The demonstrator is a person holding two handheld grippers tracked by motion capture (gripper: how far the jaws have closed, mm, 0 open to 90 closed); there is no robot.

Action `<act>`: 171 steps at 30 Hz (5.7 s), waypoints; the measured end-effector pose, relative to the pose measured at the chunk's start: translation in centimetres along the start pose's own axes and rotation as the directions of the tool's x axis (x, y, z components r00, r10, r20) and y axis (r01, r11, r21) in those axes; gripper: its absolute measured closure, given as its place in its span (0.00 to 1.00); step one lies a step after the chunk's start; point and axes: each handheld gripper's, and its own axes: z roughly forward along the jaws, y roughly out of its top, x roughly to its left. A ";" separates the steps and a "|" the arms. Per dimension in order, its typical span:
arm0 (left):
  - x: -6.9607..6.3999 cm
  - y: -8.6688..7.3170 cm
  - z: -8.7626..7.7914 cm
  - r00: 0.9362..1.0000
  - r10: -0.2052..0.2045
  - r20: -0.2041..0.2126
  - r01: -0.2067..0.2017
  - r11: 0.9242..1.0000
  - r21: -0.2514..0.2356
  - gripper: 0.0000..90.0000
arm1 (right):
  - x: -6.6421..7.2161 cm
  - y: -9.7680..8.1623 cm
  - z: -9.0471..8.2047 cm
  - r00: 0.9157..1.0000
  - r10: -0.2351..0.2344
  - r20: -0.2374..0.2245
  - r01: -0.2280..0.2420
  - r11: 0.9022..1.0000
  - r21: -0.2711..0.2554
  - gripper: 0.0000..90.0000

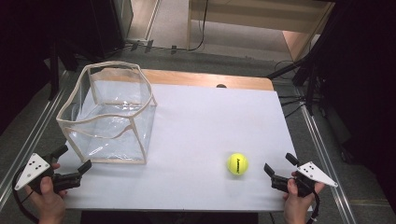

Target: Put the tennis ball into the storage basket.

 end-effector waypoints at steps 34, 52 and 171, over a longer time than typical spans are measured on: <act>-0.2 0.0 0.1 1.000 0.016 -0.002 -0.016 1.000 0.008 0.00 | 5.3 4.4 2.7 0.971 -0.142 -0.191 0.184 0.957 0.224 0.02; -0.2 0.0 0.0 1.000 0.017 0.000 -0.017 1.000 0.009 0.00 | 6.5 4.2 5.2 0.949 -0.141 -0.281 0.246 0.889 0.385 0.05; 0.0 0.0 0.0 1.000 0.007 0.010 -0.007 1.000 -0.010 0.00 | 12.8 10.4 14.0 0.857 -0.178 -0.483 0.483 0.604 0.634 0.27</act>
